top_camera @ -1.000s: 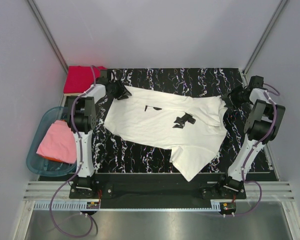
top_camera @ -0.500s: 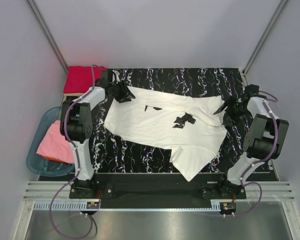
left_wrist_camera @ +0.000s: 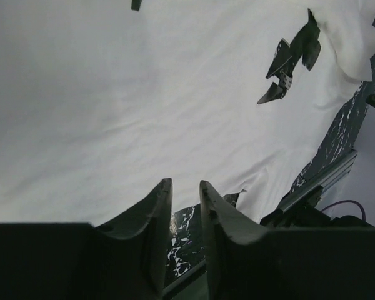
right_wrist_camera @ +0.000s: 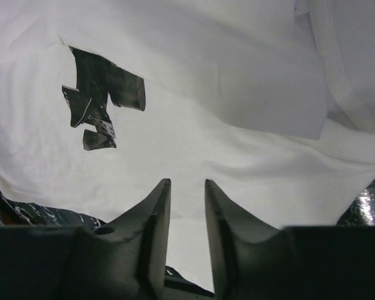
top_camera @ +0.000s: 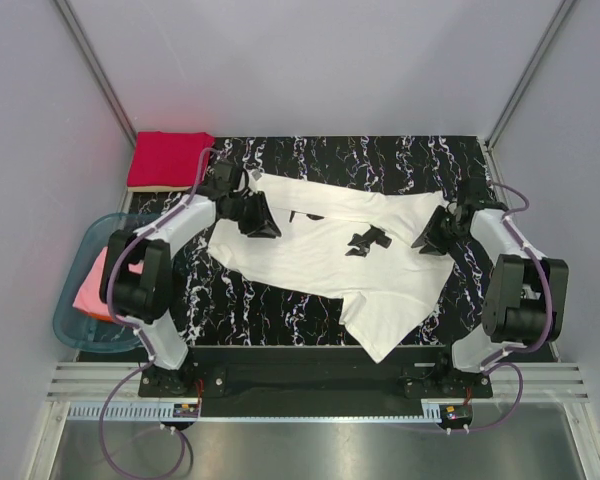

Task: Fold and stack the t-shirts
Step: Fold the tshirt

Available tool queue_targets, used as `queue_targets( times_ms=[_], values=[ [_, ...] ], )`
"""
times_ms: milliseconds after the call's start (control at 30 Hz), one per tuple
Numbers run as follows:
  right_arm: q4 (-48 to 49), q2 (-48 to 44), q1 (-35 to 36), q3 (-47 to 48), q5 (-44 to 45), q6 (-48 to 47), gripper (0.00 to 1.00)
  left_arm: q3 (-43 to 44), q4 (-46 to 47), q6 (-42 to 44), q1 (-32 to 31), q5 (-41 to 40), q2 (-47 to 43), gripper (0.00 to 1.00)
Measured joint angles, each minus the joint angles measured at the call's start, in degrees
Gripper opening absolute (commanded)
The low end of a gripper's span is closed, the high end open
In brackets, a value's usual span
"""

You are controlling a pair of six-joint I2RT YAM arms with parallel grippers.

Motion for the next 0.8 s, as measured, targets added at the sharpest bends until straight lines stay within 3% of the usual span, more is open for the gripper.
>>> queue_targets(
  times_ms=[67, 167, 500, 800],
  values=[
    [2.1, 0.3, 0.5, -2.1, 0.0, 0.7, 0.19, -2.7, -0.4, 0.7, -0.2, 0.0, -3.5, 0.25],
    [5.0, 1.9, 1.4, -3.8, 0.6, 1.9, 0.18, -6.6, -0.8, 0.9, -0.1, 0.0, -7.6, 0.25],
    [13.1, 10.9, 2.0, -2.6, 3.8, 2.9, 0.27, -11.3, -1.6, 0.8, -0.1, -0.1, -14.3, 0.27],
    [13.9, 21.4, 2.1, 14.8, 6.7, 3.4, 0.33, -13.0, -3.2, 1.0, -0.1, -0.2, -16.8, 0.25]
  ],
)
